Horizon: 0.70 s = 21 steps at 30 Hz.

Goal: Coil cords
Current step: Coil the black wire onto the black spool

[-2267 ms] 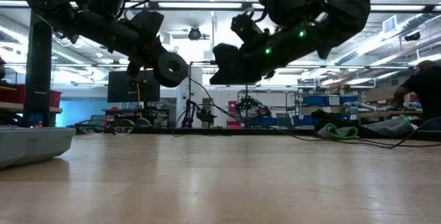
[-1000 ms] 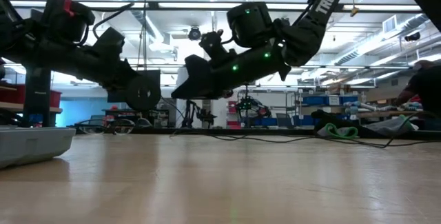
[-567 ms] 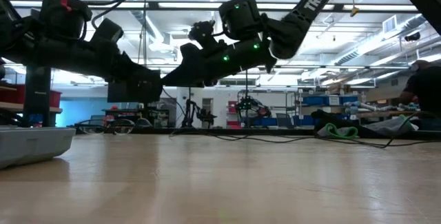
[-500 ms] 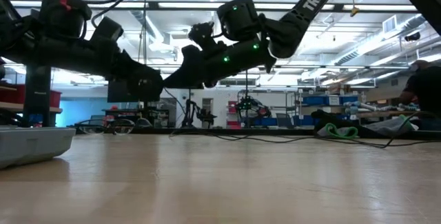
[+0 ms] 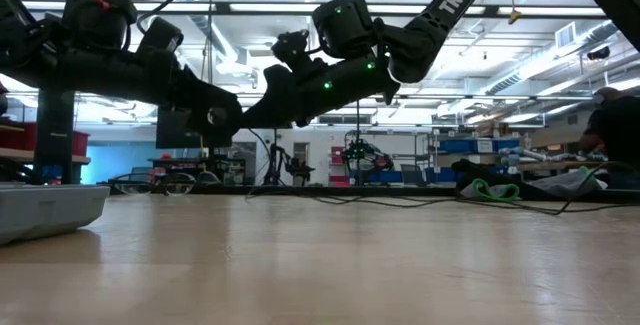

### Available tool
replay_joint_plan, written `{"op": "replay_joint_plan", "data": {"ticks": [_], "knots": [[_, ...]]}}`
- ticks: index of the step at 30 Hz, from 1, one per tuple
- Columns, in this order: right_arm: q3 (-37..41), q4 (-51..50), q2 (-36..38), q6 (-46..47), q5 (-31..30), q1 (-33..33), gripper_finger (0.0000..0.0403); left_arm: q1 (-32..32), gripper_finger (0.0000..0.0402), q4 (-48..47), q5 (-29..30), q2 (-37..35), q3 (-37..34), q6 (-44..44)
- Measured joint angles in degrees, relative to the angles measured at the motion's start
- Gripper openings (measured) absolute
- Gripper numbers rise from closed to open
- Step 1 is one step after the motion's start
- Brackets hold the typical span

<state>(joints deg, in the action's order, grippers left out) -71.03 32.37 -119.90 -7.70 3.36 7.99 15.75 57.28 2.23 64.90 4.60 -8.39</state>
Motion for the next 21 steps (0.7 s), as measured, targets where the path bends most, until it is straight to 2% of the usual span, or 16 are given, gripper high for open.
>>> {"op": "replay_joint_plan", "data": {"ticks": [2, 14, 21], "knots": [[0.0, -0.1, 0.0, -0.1, 0.1, 0.0, 0.0010, 0.0, 0.0000, 0.0, 0.0, 0.0, 0.0, 0.4], [0.0, -0.3, 0.0, 0.1, -0.5, 0.0, 0.0003, 0.0, 0.0009, 0.0, 0.0, 0.0, 0.0, 1.3], [0.0, -1.4, 0.0, 0.1, -0.7, 0.0, 0.0001, 0.0, 0.0055, -0.3, 0.1, 0.0, 0.0, 4.2]]}}
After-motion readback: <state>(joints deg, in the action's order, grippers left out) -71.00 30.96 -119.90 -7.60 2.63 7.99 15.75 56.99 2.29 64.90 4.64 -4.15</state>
